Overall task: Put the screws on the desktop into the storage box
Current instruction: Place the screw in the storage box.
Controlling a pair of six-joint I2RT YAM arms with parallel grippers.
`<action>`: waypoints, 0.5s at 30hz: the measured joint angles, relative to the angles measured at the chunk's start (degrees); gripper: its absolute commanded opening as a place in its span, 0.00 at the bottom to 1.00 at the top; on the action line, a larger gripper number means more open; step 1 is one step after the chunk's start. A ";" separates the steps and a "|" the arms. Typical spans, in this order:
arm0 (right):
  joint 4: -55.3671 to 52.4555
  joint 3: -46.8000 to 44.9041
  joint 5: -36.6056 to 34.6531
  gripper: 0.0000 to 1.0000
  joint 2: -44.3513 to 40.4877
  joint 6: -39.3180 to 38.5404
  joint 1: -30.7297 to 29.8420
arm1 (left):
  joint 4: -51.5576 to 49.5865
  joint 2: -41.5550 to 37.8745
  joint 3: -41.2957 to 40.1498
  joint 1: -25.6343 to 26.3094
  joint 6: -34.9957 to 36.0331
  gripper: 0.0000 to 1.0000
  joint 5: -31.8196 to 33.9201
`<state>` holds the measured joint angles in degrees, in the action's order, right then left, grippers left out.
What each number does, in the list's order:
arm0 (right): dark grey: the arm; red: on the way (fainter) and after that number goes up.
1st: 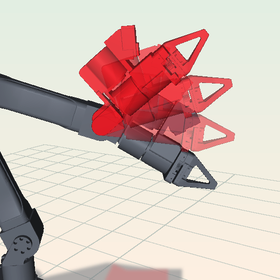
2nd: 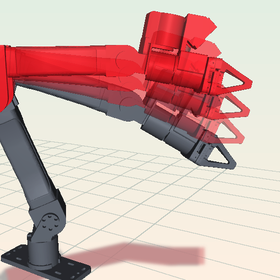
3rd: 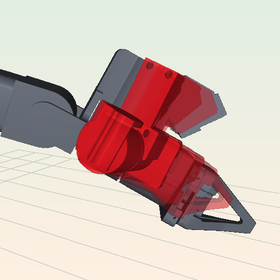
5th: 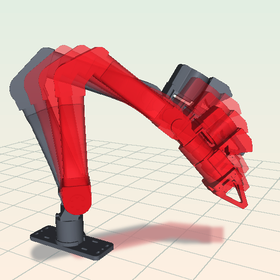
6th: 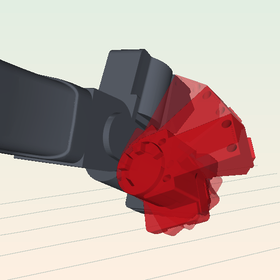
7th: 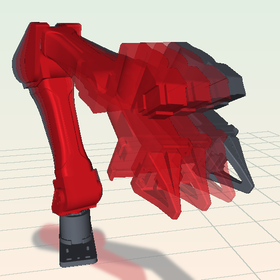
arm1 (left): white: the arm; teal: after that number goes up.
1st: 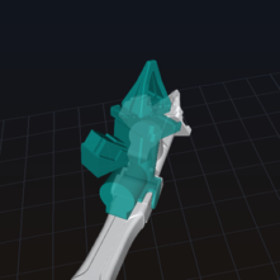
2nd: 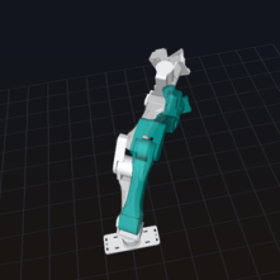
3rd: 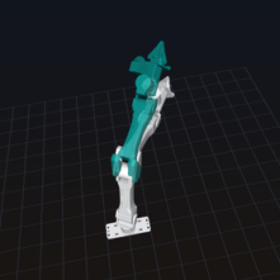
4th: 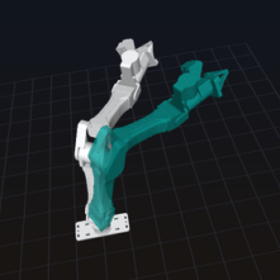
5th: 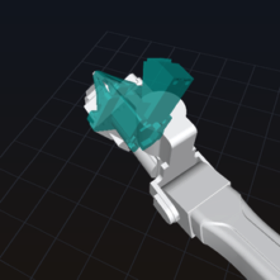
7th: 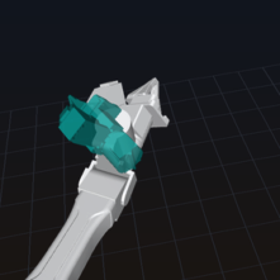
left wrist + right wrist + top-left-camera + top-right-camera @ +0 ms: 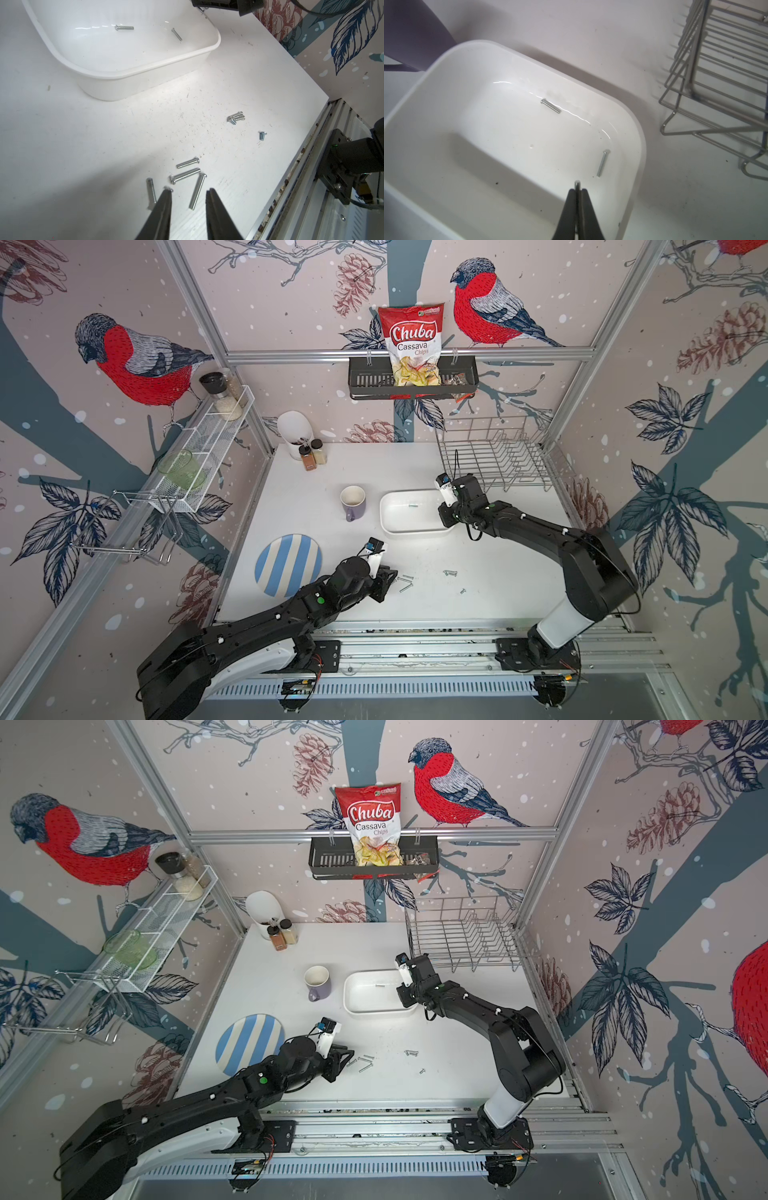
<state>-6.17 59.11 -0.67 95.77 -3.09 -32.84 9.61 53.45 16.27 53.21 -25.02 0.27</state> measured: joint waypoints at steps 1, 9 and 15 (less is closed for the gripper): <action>0.02 0.57 -0.74 0.00 1.09 0.00 -0.04 | 0.00 0.52 -0.13 0.44 0.00 0.35 0.04; 0.31 4.13 -6.10 0.00 8.11 0.00 -2.47 | 0.55 5.18 -0.72 3.13 0.68 0.29 0.31; 0.02 5.55 -8.76 0.00 11.37 -0.17 -3.37 | 1.55 9.01 -0.79 5.35 1.46 0.30 -0.33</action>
<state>-6.15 64.66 -9.43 107.13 -3.27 -36.21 11.16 62.46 15.49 58.57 -23.55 -0.05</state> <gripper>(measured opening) 0.073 0.295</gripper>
